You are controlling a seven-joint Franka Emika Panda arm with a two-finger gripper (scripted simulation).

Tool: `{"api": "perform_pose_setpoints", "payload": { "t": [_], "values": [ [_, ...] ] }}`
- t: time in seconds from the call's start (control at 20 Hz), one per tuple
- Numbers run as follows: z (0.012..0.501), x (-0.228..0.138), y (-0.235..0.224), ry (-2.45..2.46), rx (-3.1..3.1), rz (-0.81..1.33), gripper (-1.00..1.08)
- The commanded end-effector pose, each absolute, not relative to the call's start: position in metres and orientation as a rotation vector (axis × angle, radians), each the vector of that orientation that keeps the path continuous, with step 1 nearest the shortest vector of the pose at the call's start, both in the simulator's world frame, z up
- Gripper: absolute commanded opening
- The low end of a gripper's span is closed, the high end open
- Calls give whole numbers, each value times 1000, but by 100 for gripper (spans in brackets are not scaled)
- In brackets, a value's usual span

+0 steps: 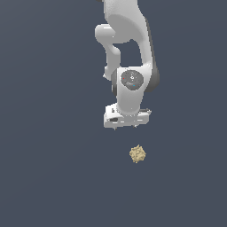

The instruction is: Pick up the object and move it to a goal position.

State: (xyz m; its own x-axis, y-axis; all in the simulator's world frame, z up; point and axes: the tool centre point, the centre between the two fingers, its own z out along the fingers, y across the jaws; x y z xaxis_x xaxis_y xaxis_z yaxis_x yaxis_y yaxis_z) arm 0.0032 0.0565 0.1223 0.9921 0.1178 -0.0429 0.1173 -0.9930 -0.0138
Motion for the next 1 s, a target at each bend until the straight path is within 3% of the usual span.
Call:
{"api": "perform_pose_setpoints", "payload": {
  "t": [0.0,0.95],
  "values": [
    [121,8,60,-206,-3123,66,100],
    [99,86,106,-545,-3092,15,100]
  ]
}}
